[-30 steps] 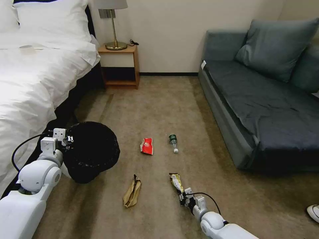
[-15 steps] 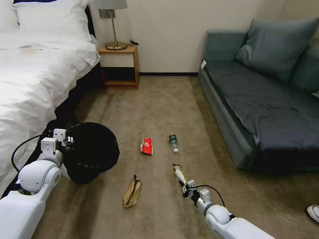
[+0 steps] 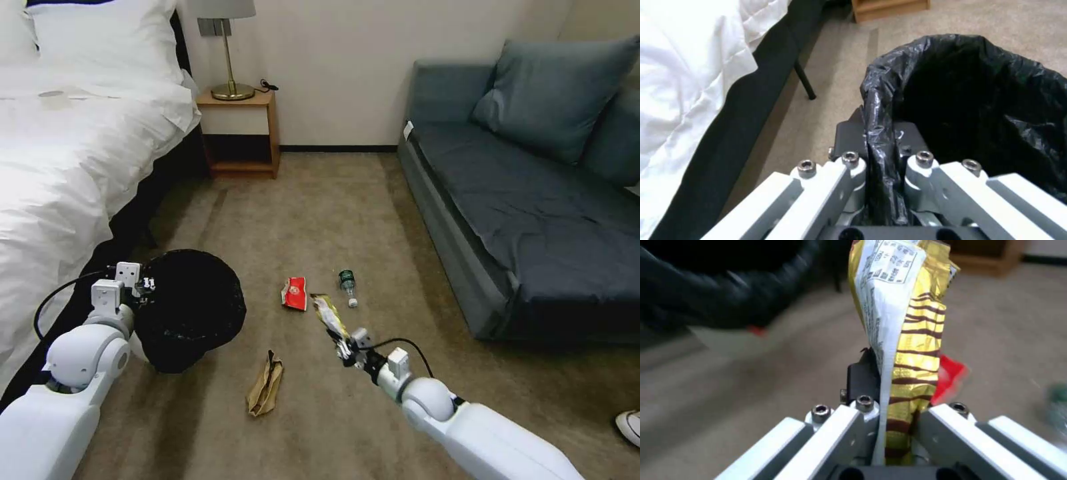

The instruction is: Pick up the trash bin, then pick up the garbage on the floor and place it into the trash bin.

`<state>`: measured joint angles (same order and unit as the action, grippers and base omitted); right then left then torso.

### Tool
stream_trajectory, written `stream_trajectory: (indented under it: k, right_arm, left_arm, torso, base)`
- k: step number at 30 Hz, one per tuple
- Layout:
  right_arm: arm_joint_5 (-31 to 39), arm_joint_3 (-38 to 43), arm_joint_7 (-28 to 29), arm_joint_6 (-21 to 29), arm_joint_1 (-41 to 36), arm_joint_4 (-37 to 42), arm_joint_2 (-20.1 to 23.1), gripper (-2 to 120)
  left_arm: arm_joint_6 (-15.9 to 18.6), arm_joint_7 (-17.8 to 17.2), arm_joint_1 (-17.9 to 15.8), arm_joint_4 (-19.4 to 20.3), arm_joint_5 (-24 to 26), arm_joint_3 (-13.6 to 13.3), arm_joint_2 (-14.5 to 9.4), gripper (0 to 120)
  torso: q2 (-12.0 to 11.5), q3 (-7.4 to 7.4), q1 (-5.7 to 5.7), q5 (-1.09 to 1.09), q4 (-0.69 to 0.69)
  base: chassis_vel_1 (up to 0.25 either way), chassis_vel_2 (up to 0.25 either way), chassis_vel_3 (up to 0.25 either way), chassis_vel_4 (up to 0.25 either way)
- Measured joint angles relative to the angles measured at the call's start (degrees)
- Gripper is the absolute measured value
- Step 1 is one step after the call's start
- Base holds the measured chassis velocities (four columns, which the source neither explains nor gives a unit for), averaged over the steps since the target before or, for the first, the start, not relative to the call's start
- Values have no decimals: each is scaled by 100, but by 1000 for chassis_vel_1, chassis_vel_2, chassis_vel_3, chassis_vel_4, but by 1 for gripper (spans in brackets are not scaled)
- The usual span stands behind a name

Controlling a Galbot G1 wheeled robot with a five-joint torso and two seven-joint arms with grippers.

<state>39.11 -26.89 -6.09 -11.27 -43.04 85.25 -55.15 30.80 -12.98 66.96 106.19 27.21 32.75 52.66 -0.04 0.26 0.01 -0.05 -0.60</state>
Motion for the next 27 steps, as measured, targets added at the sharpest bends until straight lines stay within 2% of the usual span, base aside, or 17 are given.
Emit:
stream_trajectory:
  k: [5, 11, 16, 17, 18, 19, 24, 27]
  right_arm:
    - [362, -367, -293, -90, 490, 115, -147, 0]
    - [737, -828, -473, -192, 894, 150, -539, 0]
    - [885, -1193, -561, -203, 1137, 146, -1081, 0]
    - [885, -1193, -561, -203, 1137, 146, -1081, 0]
    - [920, -1292, -559, -206, 1213, 105, -1273, 0]
    - [920, -1292, -559, -206, 1213, 105, -1273, 0]
    - [1087, -1595, -469, -281, 1582, -176, -1872, 0]
    - [1163, -1672, -462, -291, 1737, -310, -2057, 0]
  left_arm:
    - [7, -13, -18, -2, -6, -31, 72, 5]
    - [9, -16, -28, -10, -42, -76, 197, 5]
    - [10, -20, -24, -2, -69, -101, 249, 5]
    - [10, -20, -24, -2, -69, -101, 249, 5]
    - [10, -19, -24, -1, -69, -103, 254, 5]
    - [10, -19, -24, -1, -69, -103, 254, 5]
    - [12, -19, -52, -1, -69, -159, 278, 5]
    - [14, -19, -66, 0, -67, -189, 300, 5]
  torso:
    - [0, -1, 0, -1, 2]
    - [0, -1, 0, 0, 1]
    - [0, -1, 0, -2, -1]
    - [0, -1, 0, -2, -1]
    - [0, -1, 0, -2, 1]
    - [0, -1, 0, -2, 1]
    - [0, 0, 0, -2, 2]
    - [0, -1, 0, -1, 1]
  base:
    - [0, 0, 0, 0]
    - [0, 0, 0, 0]
    - [0, 0, 0, 0]
    - [0, 0, 0, 0]
    - [0, 0, 0, 0]
    - [0, 0, 0, 0]
    - [0, 0, 0, 0]
    - [0, 0, 0, 0]
